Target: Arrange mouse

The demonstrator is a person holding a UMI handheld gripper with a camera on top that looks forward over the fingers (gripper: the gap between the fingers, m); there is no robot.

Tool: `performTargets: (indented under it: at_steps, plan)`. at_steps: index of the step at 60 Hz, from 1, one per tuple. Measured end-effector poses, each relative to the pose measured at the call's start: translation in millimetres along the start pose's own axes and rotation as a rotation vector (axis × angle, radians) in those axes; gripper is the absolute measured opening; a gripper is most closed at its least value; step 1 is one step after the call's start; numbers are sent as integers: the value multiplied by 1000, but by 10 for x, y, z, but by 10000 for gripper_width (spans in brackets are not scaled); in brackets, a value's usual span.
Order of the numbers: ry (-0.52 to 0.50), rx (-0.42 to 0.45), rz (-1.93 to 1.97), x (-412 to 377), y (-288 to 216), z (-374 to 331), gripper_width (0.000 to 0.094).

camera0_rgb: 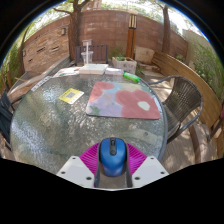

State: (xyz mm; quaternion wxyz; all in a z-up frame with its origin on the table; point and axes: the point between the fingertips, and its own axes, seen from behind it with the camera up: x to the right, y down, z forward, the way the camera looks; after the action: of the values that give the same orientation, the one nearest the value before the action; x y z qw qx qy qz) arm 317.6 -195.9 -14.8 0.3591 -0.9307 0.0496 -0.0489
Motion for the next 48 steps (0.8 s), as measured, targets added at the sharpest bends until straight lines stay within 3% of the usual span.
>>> performTargets:
  at_steps: [7, 22, 28, 32, 35, 42, 48]
  plan:
    - [1, 38, -31, -116, -348, -238, 359]
    - [-102, 364, -34, -414, -2257, -1122, 360]
    - [-112, 416, -12, -234, -2787, -892, 358]
    - [-90, 383, 17, -14, -2705, -355, 356]
    - [-87, 309, 53, 151, -2744, 53, 355]
    - [-62, 149, 47, 405, -2292, 939, 358]
    - [-73, 86, 39, 481, -1936, 1384, 388]
